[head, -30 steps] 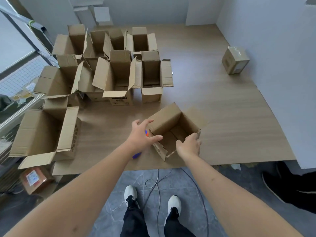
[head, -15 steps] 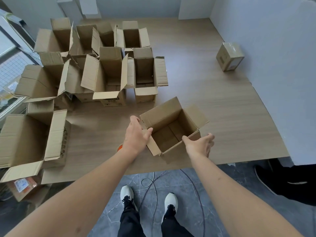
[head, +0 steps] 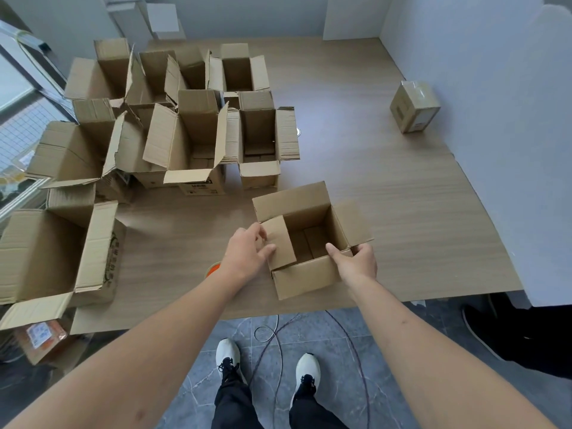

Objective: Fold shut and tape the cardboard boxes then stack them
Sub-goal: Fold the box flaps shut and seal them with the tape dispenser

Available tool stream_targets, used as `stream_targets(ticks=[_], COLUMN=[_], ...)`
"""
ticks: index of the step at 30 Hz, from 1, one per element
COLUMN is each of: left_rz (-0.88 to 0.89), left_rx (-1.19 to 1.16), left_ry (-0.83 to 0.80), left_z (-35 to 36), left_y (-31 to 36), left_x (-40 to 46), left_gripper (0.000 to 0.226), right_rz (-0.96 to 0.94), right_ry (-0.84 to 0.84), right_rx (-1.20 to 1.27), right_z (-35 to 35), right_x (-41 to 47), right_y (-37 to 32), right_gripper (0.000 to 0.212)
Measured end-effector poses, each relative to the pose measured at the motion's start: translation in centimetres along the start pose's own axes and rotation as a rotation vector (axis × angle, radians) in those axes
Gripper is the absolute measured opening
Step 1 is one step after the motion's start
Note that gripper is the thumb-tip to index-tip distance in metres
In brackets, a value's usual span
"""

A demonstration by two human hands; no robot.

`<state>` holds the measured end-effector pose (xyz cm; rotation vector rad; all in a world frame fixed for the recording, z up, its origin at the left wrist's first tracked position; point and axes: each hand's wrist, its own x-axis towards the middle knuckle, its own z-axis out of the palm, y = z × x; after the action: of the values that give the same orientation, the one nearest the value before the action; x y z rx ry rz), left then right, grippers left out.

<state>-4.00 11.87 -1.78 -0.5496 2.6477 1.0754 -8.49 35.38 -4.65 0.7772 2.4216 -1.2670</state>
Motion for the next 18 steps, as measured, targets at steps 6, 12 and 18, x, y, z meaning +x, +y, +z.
stream_targets(ticks=[6,12,18], left_rz=[-0.010,0.018,0.095], left_rx=[-0.050,-0.030,0.028], left_ry=[-0.016,0.033,0.101], left_z=[1.0,1.7,1.2], left_y=[0.6,0.6,1.9], left_x=[0.5,1.2,1.8], left_gripper=[0.029,0.039,0.125], right_rz=[-0.110,-0.482,-0.480], right_ry=[0.020,-0.076,-0.165], right_rx=[-0.022,-0.431,-0.630], right_z=[-0.7,-0.4,-0.9], right_x=[-0.8,-1.5,-1.1], right_y=[0.6,1.3,0.4], right_gripper=[0.095,0.053,0.064])
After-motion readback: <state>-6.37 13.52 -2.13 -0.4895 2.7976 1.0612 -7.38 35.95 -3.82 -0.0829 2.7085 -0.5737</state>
